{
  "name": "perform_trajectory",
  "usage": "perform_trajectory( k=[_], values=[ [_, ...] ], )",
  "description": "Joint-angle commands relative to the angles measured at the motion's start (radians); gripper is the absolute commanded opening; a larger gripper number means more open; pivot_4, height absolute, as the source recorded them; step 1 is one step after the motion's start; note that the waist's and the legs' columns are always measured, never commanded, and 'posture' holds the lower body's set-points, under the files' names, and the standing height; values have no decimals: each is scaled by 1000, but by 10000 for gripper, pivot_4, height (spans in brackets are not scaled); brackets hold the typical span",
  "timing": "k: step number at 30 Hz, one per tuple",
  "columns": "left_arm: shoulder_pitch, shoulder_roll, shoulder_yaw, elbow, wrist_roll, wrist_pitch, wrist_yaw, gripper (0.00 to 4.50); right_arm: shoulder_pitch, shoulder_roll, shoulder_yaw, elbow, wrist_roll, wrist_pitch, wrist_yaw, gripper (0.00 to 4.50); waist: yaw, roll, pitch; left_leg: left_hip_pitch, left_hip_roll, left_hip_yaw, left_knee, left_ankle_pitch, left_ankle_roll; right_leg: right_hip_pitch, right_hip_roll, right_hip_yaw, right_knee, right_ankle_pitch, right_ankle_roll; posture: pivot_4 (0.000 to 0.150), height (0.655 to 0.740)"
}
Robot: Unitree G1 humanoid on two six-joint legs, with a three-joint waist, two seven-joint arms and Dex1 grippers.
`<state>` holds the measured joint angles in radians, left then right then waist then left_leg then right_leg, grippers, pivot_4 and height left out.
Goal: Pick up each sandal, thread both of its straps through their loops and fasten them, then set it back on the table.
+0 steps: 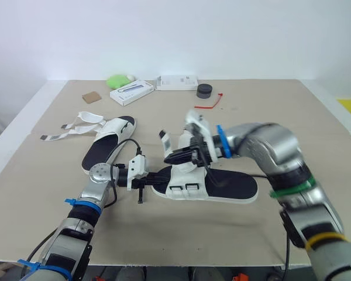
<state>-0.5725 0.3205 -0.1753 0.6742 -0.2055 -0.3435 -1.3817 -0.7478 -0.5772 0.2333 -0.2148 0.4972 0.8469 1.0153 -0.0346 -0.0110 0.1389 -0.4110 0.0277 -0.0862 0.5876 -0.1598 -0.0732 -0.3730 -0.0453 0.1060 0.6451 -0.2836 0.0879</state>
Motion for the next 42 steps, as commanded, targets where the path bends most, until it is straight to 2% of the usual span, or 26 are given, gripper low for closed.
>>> perform_trajectory(
  k=[1, 3, 5, 7, 9, 12, 15, 16, 17, 19, 21, 22, 24, 25, 27, 30, 33, 34, 36, 39, 42],
  values=[
    [59, 3, -80, 104, 99, 40, -1, 0, 127, -4, -75, -150, -114, -372, -28, 997, 0, -1, 0, 0, 0, 0, 0, -1, -1, 0, 0, 0, 0, 0, 0, 1500, 7400],
    [52, 7, -79, 111, 100, 39, -7, 0, 248, -42, -66, -160, -247, -708, 0, 997, 2, -2, 1, 1, 0, 0, 0, -1, -1, 0, 0, 0, 0, -1, 0, 1500, 7400],
    [47, 9, -79, 118, 99, 38, -11, 0, 303, -61, -54, -131, -332, -911, 7, 997, 1, -3, 2, 2, 0, 1, 0, -1, -2, 1, 0, 0, 0, -1, 0, 1500, 7400],
    [37, 11, -81, 130, 101, 35, -18, 0, 352, -83, -57, -26, -503, -1284, -69, 997, -3, -3, 2, 3, 0, 3, 1, -1, -2, 1, -1, 1, 0, -1, 0, 1500, 7400],
    [23, 11, -83, 145, 102, 32, -24, 0, 359, -88, -82, 70, -639, -1585, -161, 997, 0, -10, 4, 4, 0, 3, 1, 0, -1, 2, -1, 0, 0, -1, 0, 1500, 7400],
    [6, 7, -84, 163, 104, 30, -31, 0, 333, -92, -124, 191, -785, -1865, -294, 997, -1, -11, 5, 4, 0, 4, 1, 0, -1, 1, -3, 0, -1, -1, 0, 1500, 7400],
    [-5, 2, -84, 180, 107, 22, -35, 0, 321, -91, -151, 255, -868, -1973, -379, 997, 1, -12, 5, 4, -1, 5, 1, 0, -1, 2, -4, 0, -1, -1, -1, 1500, 7400],
    [-7, 0, -84, 186, 108, 19, -35, 0, 323, -96, -155, 271, -881, -1993, -400, 3697, 3, -12, 5, 4, -1, 5, 1, 0, -1, 2, -4, 0, -1, -1, -1, 1500, 7400],
    [-9, -2, -84, 191, 109, 16, -36, 0, 327, -102, -159, 281, -889, -2011, -420, 10473, 4, -12, 5, 4, -1, 4, 0, 0, -1, 2, -4, 0, -1, 0, -1, 1500, 7400],
    [-12, -6, -85, 196, 110, 13, -36, 0, 338, -126, -152, 292, -890, -2031, -437, 16213, 5, -11, 5, 4, -1, 4, 0, 0, -1, 2, -4, 0, -1, 0, -1, 1500, 7400],
    [-13, -9, -86, 201, 110, 10, -37, 0, 353, -161, -135, 290, -879, -2025, -433, 26651, 7, -12, 5, 4, -2, 4, 1, 0, 0, 3, -4, 0, -1, 0, -1, 1500, 7400],
    [-14, -10, -85, 203, 110, 8, -38, 0, 359, -183, -127, 288, -877, -2033, -430, 29228, 8, -12, 5, 4, -2, 4, 1, 0, 0, 3, -5, 1, -1, 0, -1, 1500, 7400],
    [-16, -11, -85, 207, 110, 5, -39, 0, 370, -229, -114, 280, -858, -2030, -421, 38087, 8, -12, 5, 4, -2, 4, 1, 0, 0, 3, -5, 1, -1, 0, -1, 1500, 7400],
    [-17, -11, -85, 210, 110, 4, -39, 0, 375, -260, -111, 277, -845, -2043, -418, 38087, 8, -12, 5, 4, -3, 4, 1, 0, 0, 3, -5, 1, -1, 0, -1, 1500, 7400],
    [-24, -14, -86, 219, 112, 2, -38, 0, 381, -361, -113, 290, -785, -2041, -394, 38087, 11, -12, 6, 4, -3, 4, 1, 0, 0, 3, -6, 1, -1, 0, -1, 1500, 7400],
    [-31, -16, -85, 228, 112, 0, -40, 0, 386, -463, -108, 289, -657, -1919, -342, 38087, 11, -13, 8, 4, -6, 5, 1, 0, 0, 3, -9, 1, -1, -1, 0, 1500, 7400],
    [-38, -18, -84, 239, 113, -4, -42, 0, 399, -538, -119, 266, -479, -1705, -252, 38087, 11, -13, 8, 4, -7, 5, 1, 1, 2, 4, -10, 1, -1, -1, 0, 1500, 7400],
    [-40, -19, -82, 242, 111, -3, -42, 0, 413, -564, -139, 234, -376, -1547, -208, 38087, 11, -12, 9, 4, -7, 5, 1, 1, 2, 4, -10, 1, -1, -1, 0, 1500, 7400],
    [-43, -22, -79, 245, 107, 0, -42, 0, 473, -642, -191, 117, -100, -1191, -127, 38087, 12, -12, 9, 4, -7, 6, 1, 2, 3, 4, -12, 1, -1, -1, 0, 1500, 7400],
    [-41, -24, -85, 246, 112, -2, -42, 0, 654, -823, -344, -146, 573, -580, -120, 38087, 15, -9, 9, 1, -9, 6, 1, 2, 3, 5, -13, 1, -1, -2, 2, 1500, 7400],
    [-40, -24, -85, 242, 112, 0, -43, 0, 736, -909, -448, -259, 955, -253, -160, 38087, 13, -9, 8, 2, -8, 7, 1, 1, 4, 7, -13, 0, -1, -4, 2, 1500, 7400]
  ],
)
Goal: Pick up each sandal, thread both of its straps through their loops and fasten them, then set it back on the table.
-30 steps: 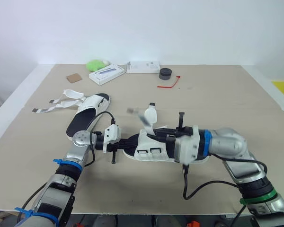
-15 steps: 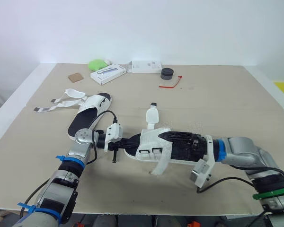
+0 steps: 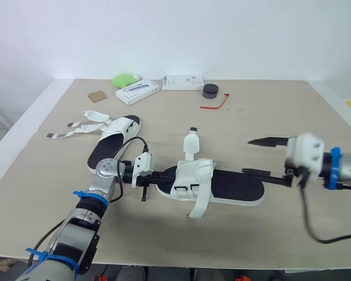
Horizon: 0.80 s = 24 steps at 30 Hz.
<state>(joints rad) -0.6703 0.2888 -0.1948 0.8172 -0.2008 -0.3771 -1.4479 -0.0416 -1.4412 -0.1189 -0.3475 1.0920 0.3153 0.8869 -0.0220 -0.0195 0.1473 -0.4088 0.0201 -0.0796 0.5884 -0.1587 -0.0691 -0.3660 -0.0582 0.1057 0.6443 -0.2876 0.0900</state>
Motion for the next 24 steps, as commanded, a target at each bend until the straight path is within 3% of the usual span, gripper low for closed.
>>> perform_trajectory(
  k=[1, 3, 5, 9, 13, 18, 24],
  values=[
    [58, 8, -65, 96, 106, 35, 23, 0, 56, -54, -121, -160, 463, 357, -50, 38087, 1, -1, 0, 0, 1, 0, 0, 0, 0, 0, 0, -1, 0, 0, 0, 1500, 7400],
    [59, 10, -66, 91, 106, 37, 23, 0, 119, -49, -131, -250, 610, 451, -98, 38087, 1, -5, 1, -1, 1, -1, 1, -1, -2, -1, -1, -3, -1, -1, 0, 1500, 7400],
    [59, 11, -67, 89, 106, 37, 22, 0, 133, -14, -83, -313, 648, 476, -200, 38087, 1, -4, 1, -2, 3, 0, 2, -3, -4, -1, -2, -5, -4, -2, -2, 1500, 7400],
    [59, 15, -72, 85, 112, 35, 21, 0, 28, 158, 98, -322, 549, 495, -485, 38087, -1, -5, 0, -5, 7, 3, 2, -3, -4, -2, -4, -10, -14, -2, -2, 1500, 7400],
    [57, 24, -89, 73, 128, 14, 14, 0, -70, 301, 193, -274, 550, 543, -632, 38087, 0, -5, 0, -11, 8, 4, 4, -1, -2, -5, -6, -13, -17, -1, -3, 1500, 7400],
    [53, 55, -141, 64, 189, -75, 11, 0, -90, 368, 205, -264, 538, 598, -670, 38087, 2, -4, -1, -14, 8, 3, 4, -1, 1, -5, -3, -12, -16, 5, -1, 1500, 7400],
    [34, 58, -155, 77, 201, -94, 40, 0, 20, 316, 94, -248, 536, 661, -542, 38087, 5, -1, -4, -14, 8, -2, 3, -3, 4, -4, 0, -13, -15, 6, 0, 1500, 7400]
  ],
)
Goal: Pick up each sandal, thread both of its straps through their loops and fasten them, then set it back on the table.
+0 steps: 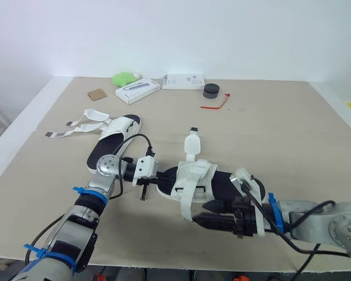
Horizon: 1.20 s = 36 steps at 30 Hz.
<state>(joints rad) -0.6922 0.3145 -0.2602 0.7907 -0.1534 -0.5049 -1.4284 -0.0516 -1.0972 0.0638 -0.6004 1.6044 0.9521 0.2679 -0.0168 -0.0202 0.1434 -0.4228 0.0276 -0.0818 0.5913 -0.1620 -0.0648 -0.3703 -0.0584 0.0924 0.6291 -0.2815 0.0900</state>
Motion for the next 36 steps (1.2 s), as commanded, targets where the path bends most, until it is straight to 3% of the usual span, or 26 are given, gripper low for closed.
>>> perform_trajectory(
  k=[1, 7, 19, 32, 35, 36],
  values=[
    [55, 32, -92, 103, 152, 34, 22, 0, 33, -26, -98, 7, 24, 27, 85, 38087, -2, 0, 0, 0, 0, 0, 0, 0, 0, 0, 0, 0, 0, 0, 0, 1500, 7400],
    [57, 29, -98, 100, 150, 41, 27, 0, -53, 58, -12, 14, -64, 52, 46, 38087, -5, 0, 0, 0, 1, 0, 1, 0, 0, 0, -1, -1, 0, 0, 0, 1500, 7400],
    [56, 46, -112, 36, 165, 58, 40, 0, -273, 201, 103, 91, -51, 175, -101, 38087, -3, 4, -3, -1, 2, 1, 1, 2, 2, -1, -1, -3, 0, 0, -1, 1500, 7400],
    [101, 49, -95, -74, 110, 191, 50, 0, -305, 269, 120, 129, 16, 231, -209, 38087, -2, 3, -3, -4, 2, -2, 1, 2, 3, -1, -2, -6, 0, 0, -2, 1500, 7400],
    [114, 55, -91, -82, 105, 209, 47, 0, -295, 274, 121, 148, -32, 238, -222, 29620, -2, 3, -3, -4, 2, -2, 1, 2, 3, -1, -2, -7, 0, 0, -2, 1500, 7400],
    [110, 57, -87, -82, 104, 215, 47, 0, -294, 277, 117, 162, -43, 239, -220, 24175, -2, 3, -3, -4, 2, -2, 1, 2, 3, -1, -1, -7, 0, 0, -2, 1500, 7400]
  ],
)
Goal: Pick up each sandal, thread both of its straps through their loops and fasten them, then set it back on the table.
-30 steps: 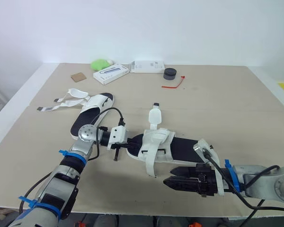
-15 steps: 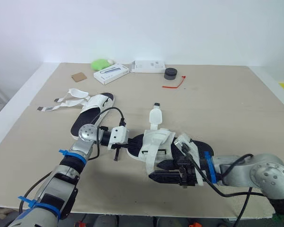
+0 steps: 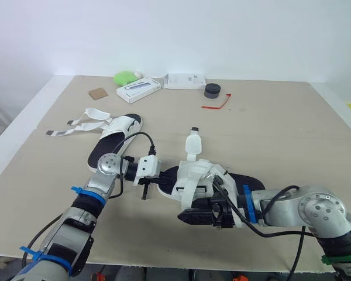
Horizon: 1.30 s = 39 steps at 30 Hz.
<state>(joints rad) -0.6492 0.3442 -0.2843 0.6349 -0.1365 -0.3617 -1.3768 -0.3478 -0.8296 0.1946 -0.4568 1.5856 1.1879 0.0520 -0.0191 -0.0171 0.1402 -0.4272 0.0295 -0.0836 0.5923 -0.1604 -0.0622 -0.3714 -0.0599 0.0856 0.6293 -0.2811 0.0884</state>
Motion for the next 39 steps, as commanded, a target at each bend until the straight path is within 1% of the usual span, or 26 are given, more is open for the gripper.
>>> perform_trajectory(
  k=[1, 4, 5, 7, 10, 14, 16, 19, 21, 25, 27, 29, 33, 39],
  values=[
    [65, 29, -61, 74, 86, 76, -4, 0, 3, 12, -17, 27, -32, 5, 0, 19752, 0, 0, 0, 0, 0, 0, 0, 0, 0, 0, 0, 0, 0, 0, 0, 1500, 7400],
    [54, 28, -54, 68, 84, 89, -3, 0, -2, 16, -34, 41, -32, 13, 14, 4426, 0, 0, 0, 0, 0, 0, 0, 0, 0, 0, 0, 0, 0, 0, 0, 1500, 7400],
    [53, 27, -53, 65, 84, 92, -3, 0, -3, 16, -38, 42, -28, 15, 18, 1194, 0, 0, 0, 0, 0, 0, -1, 0, 0, 0, 1, 0, 0, 0, 0, 1500, 7400],
    [52, 26, -52, 61, 84, 97, -3, 0, -5, 16, -45, 44, -17, 20, 27, 1194, 0, 0, 0, 0, 0, 0, 0, 0, 0, 0, 1, 0, 0, 0, 0, 1500, 7400],
    [49, 23, -47, 46, 75, 107, -5, 0, -10, -10, -81, 45, 108, 21, 66, 1194, 0, 0, 1, 0, 0, 0, 0, 0, 0, 0, 0, 0, 0, 0, 0, 1500, 7400],
    [53, 15, -34, 29, 47, 132, -21, 0, -45, -74, -147, 44, 327, -14, 120, 1194, -1, 1, 3, -2, 0, 0, -1, 0, 0, -1, 0, 0, 0, 0, 0, 1500, 7400],
    [54, 17, -32, 23, 39, 137, -30, 0, -79, -115, -169, 64, 378, -14, 167, 1194, -1, 1, 4, -4, 0, -1, -1, 0, 0, 0, 1, 0, 0, 0, 0, 1500, 7400],
    [55, 22, -32, 18, 36, 139, -41, 0, -162, -157, -179, 135, 387, 4, 230, 1194, -1, 1, 4, -5, 0, -1, -1, 0, 0, -1, 1, -1, 0, 0, 0, 1500, 7400],
    [52, 26, -34, 21, 42, 131, -44, 0, -229, -172, -163, 204, 387, 24, 224, 1194, -2, 1, 5, -5, 0, -1, -1, 0, 0, -1, 1, -1, 0, 0, -1, 1500, 7400],
    [49, 30, -44, 34, 60, 101, -46, 0, -359, -180, -86, 370, 387, 68, 112, 1194, -2, 1, 6, -5, 0, -1, -2, 0, 0, -2, 1, -1, 0, 0, -1, 1500, 7400],
    [50, 30, -49, 41, 67, 87, -46, 0, -421, -170, -31, 460, 381, 99, 43, 1194, -2, 1, 6, -5, 0, -1, -3, 0, 0, -3, 1, -1, 0, 0, -2, 1500, 7400],
    [51, 27, -53, 44, 70, 79, -45, 0, -458, -150, 5, 523, 360, 130, 13, 1194, -2, 1, 6, -5, 0, 0, -3, 0, 0, -3, 1, -1, 0, 1, -5, 1500, 7400],
    [55, 22, -58, 49, 74, 67, -39, 0, -489, -104, 50, 606, 301, 207, -1, 1194, -1, 2, 6, -6, 0, -1, -5, 0, 1, -3, 2, -1, 0, 2, -8, 1500, 7400],
    [65, 19, -59, 37, 75, 68, -24, 0, -488, -77, 62, 605, 261, 297, 26, 1194, -2, 2, 6, -7, -1, -3, -5, 0, 1, -3, 3, -1, 2, 1, -8, 1500, 7400]
  ],
)
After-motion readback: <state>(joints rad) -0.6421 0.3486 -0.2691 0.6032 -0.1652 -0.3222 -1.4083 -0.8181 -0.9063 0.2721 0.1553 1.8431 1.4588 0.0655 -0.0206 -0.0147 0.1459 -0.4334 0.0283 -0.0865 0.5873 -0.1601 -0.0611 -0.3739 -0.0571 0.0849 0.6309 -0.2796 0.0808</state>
